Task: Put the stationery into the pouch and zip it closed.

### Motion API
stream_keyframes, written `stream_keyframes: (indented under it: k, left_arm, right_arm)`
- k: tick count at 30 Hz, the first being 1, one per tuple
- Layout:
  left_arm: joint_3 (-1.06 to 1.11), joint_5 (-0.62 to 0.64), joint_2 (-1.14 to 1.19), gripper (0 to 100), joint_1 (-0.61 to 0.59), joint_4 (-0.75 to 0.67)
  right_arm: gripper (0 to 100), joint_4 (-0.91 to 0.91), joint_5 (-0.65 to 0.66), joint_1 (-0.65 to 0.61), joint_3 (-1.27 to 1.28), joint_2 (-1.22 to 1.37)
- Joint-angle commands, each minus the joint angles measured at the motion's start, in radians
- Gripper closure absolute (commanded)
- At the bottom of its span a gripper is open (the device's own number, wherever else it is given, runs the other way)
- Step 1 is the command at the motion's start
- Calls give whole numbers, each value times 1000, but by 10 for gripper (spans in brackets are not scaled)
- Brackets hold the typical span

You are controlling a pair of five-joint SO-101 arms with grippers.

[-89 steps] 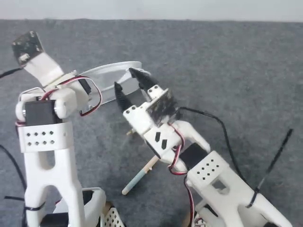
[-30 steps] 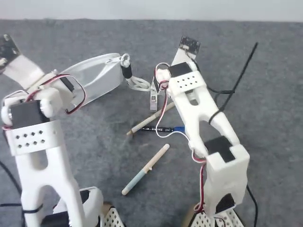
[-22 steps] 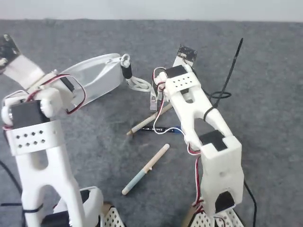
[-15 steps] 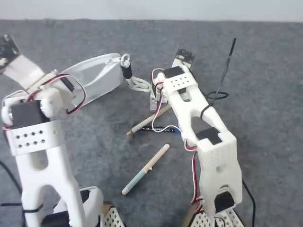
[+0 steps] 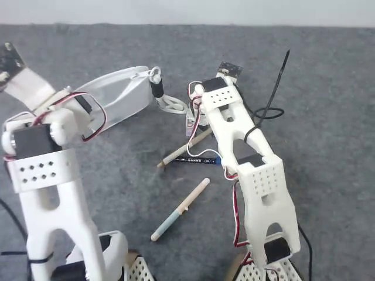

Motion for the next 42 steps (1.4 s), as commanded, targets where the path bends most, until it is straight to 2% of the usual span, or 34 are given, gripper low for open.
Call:
stream_keyframes:
  k: [1,10,15,20,25,29,37,42]
  left_arm:
    - [-5,18,-9,988,-6,-34]
    - [-5,18,-9,988,-6,-35]
    - [-5,18,-9,988,-6,-35]
    - [-5,18,-9,988,-6,-35]
    - [-5,18,-9,988,-6,-35]
    - [-5,18,-9,988,-6,-35]
    - [-5,18,-9,988,-6,-37]
    - [-5,18,-9,988,-6,-37]
  right_arm:
    - [991,42,48,-25,-123,13]
    - [992,245,51,-25,-367,13]
    - [992,372,51,-25,-592,13]
    - [992,380,110,-5,-658,12]
    - [992,383,178,-7,-641,-44]
    - [992,383,232,7,-534,-142]
    - [992,378,443,1,-265,-414]
    - [992,378,539,5,-181,-530]
